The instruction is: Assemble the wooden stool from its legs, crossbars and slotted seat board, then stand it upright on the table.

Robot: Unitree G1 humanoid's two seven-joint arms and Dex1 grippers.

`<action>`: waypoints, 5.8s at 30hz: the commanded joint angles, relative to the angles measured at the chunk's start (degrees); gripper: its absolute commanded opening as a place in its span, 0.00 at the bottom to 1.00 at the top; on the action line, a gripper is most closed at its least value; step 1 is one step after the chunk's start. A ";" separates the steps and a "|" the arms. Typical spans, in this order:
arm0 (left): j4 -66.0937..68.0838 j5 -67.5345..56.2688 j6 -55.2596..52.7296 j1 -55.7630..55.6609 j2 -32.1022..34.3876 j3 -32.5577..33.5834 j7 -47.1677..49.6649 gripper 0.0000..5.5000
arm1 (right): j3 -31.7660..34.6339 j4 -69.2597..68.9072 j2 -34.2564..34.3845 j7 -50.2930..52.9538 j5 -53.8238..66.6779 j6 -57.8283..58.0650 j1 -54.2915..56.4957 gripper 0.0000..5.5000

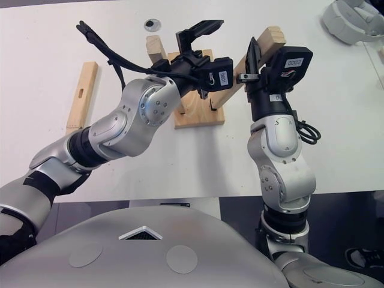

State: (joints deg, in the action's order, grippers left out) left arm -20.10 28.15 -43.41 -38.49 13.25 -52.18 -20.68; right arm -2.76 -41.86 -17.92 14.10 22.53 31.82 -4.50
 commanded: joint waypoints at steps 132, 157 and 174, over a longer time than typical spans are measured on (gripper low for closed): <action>-15.08 -38.77 -2.29 11.68 -4.82 55.37 15.66 0.82 | 17.41 6.80 4.96 -17.57 5.31 14.51 30.13 0.52; -21.08 -26.68 -4.16 31.64 -9.54 44.23 23.82 0.82 | 8.14 8.57 -4.99 -26.04 -11.55 3.45 10.83 0.52; -26.64 -45.47 -14.94 10.04 -12.18 56.82 19.00 0.82 | 16.10 1.08 3.45 -21.05 11.60 9.31 26.10 0.52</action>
State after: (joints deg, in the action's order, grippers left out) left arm -47.97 -17.84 -58.69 -32.42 0.28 7.49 -1.30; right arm 14.86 -41.02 -15.03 -7.42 33.65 39.62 24.09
